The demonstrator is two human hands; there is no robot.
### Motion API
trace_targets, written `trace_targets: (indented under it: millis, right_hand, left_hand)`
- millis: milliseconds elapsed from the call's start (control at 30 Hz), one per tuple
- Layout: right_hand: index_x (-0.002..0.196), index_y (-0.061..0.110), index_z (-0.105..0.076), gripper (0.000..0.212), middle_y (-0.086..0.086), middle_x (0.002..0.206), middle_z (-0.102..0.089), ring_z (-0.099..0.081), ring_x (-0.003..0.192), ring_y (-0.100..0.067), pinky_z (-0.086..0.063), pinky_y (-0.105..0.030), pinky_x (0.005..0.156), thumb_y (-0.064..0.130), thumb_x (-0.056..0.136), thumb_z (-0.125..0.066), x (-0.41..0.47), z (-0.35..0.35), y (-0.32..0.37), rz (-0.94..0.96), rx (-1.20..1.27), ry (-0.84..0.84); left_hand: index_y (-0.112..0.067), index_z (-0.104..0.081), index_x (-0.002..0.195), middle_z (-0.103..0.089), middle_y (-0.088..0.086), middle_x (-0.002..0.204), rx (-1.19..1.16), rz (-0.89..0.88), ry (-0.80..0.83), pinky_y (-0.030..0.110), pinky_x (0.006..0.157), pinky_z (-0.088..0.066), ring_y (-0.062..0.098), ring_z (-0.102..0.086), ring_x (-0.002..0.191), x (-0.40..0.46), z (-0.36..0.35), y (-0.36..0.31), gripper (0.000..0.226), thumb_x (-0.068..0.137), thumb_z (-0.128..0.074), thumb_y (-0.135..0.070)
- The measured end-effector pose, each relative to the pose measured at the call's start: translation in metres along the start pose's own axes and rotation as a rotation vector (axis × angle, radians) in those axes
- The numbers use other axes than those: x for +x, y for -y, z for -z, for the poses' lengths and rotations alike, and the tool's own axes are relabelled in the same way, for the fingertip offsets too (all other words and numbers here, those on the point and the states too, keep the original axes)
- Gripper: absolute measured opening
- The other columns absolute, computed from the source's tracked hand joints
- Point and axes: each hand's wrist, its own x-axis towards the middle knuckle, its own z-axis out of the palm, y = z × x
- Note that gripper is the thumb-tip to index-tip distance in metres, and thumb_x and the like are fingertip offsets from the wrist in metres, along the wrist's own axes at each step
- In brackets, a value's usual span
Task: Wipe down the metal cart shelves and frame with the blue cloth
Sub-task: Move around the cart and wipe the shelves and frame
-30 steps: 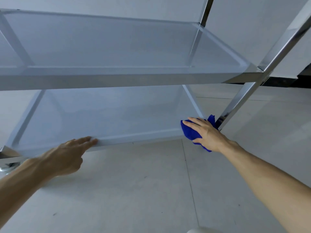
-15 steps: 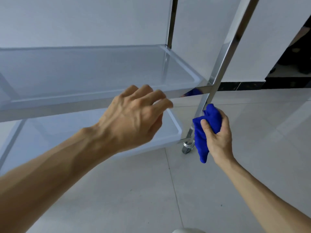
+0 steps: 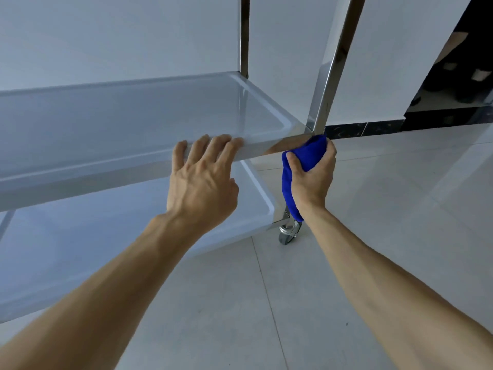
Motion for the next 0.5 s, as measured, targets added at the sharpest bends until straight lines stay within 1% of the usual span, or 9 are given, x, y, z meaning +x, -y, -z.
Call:
trace_targets:
  millis: [33, 67, 100, 133, 233, 267, 333, 433, 500]
  right_hand:
    - [0.143, 0.015, -0.039, 0.073, 0.006, 0.133, -0.048, -0.048, 0.121, -0.01, -0.041, -0.005, 0.094, 0.022, 0.083, -0.079, -0.002, -0.002, -0.007, -0.014, 0.0, -0.009]
    - [0.142, 0.016, -0.04, 0.072, 0.007, 0.13, -0.048, -0.048, 0.117, -0.008, -0.039, 0.0, 0.088, 0.022, 0.083, -0.079, -0.006, -0.003, -0.015, -0.03, -0.006, -0.011]
    - [0.141, 0.017, -0.041, 0.071, 0.008, 0.129, -0.048, -0.048, 0.115, -0.007, -0.038, 0.001, 0.085, 0.023, 0.082, -0.08, -0.01, -0.003, -0.025, -0.046, -0.015, -0.005]
    - [0.14, 0.019, -0.041, 0.07, 0.008, 0.128, -0.049, -0.05, 0.115, -0.008, -0.039, -0.002, 0.086, 0.023, 0.082, -0.08, -0.016, -0.002, -0.038, -0.066, -0.032, 0.011]
    - [0.135, 0.02, -0.043, 0.065, 0.003, 0.128, -0.052, -0.053, 0.117, -0.016, -0.044, -0.021, 0.094, 0.023, 0.081, -0.08, -0.033, 0.003, -0.081, -0.179, -0.121, 0.102]
    - [0.134, 0.02, -0.043, 0.064, 0.002, 0.128, -0.052, -0.054, 0.117, -0.018, -0.044, -0.026, 0.096, 0.023, 0.082, -0.08, -0.038, 0.004, -0.094, -0.225, -0.147, 0.134]
    - [0.131, 0.019, -0.043, 0.06, 0.0, 0.127, -0.053, -0.055, 0.116, -0.022, -0.045, -0.029, 0.093, 0.023, 0.083, -0.079, -0.045, 0.007, -0.109, -0.302, -0.162, 0.185]
    - [0.126, 0.022, -0.045, 0.052, 0.0, 0.125, -0.056, -0.056, 0.114, -0.022, -0.043, -0.023, 0.088, 0.024, 0.085, -0.077, -0.042, 0.009, -0.109, -0.322, -0.146, 0.208]
    - [0.122, 0.03, -0.045, 0.047, 0.005, 0.121, -0.058, -0.058, 0.112, -0.018, -0.043, -0.011, 0.083, 0.026, 0.087, -0.075, -0.037, 0.012, -0.096, -0.278, -0.096, 0.204]
  left_hand:
    - [-0.022, -0.044, 0.142, -0.051, -0.001, 0.14, -0.001, -0.001, -0.033, 0.053, 0.111, -0.026, 0.029, -0.043, 0.133, 0.0, -0.003, 0.0, 0.068, 0.078, -0.066, -0.017]
    - [-0.022, -0.045, 0.141, -0.053, -0.001, 0.138, -0.002, -0.003, -0.06, 0.054, 0.11, -0.027, 0.029, -0.045, 0.131, 0.0, -0.005, 0.001, 0.068, 0.076, -0.066, -0.015]
    - [-0.022, -0.046, 0.14, -0.053, -0.001, 0.137, -0.005, -0.005, -0.08, 0.054, 0.109, -0.028, 0.029, -0.046, 0.13, 0.0, -0.007, 0.001, 0.068, 0.075, -0.066, -0.014]
    - [-0.022, -0.046, 0.14, -0.053, -0.001, 0.137, -0.004, -0.006, -0.092, 0.054, 0.109, -0.028, 0.029, -0.046, 0.129, -0.001, -0.009, 0.002, 0.069, 0.074, -0.065, -0.013]
    - [-0.021, -0.046, 0.141, -0.053, -0.001, 0.137, 0.009, -0.013, -0.101, 0.054, 0.108, -0.028, 0.028, -0.045, 0.128, -0.001, -0.011, 0.002, 0.07, 0.073, -0.064, -0.013]
    - [-0.021, -0.046, 0.141, -0.053, -0.001, 0.137, 0.011, -0.014, -0.102, 0.055, 0.108, -0.028, 0.028, -0.045, 0.128, -0.001, -0.012, 0.001, 0.07, 0.073, -0.064, -0.013]
    - [-0.021, -0.046, 0.141, -0.053, -0.001, 0.137, 0.015, -0.016, -0.101, 0.055, 0.108, -0.028, 0.028, -0.045, 0.127, -0.001, -0.012, 0.001, 0.072, 0.071, -0.064, -0.012]
    - [-0.021, -0.045, 0.141, -0.052, -0.001, 0.138, 0.023, -0.018, -0.08, 0.054, 0.109, -0.027, 0.029, -0.045, 0.127, 0.0, -0.01, 0.001, 0.075, 0.069, -0.065, -0.01]
    - [-0.021, -0.046, 0.14, -0.053, 0.0, 0.137, 0.017, -0.007, -0.061, 0.055, 0.108, -0.029, 0.029, -0.046, 0.127, 0.002, -0.005, 0.0, 0.075, 0.068, -0.065, -0.01]
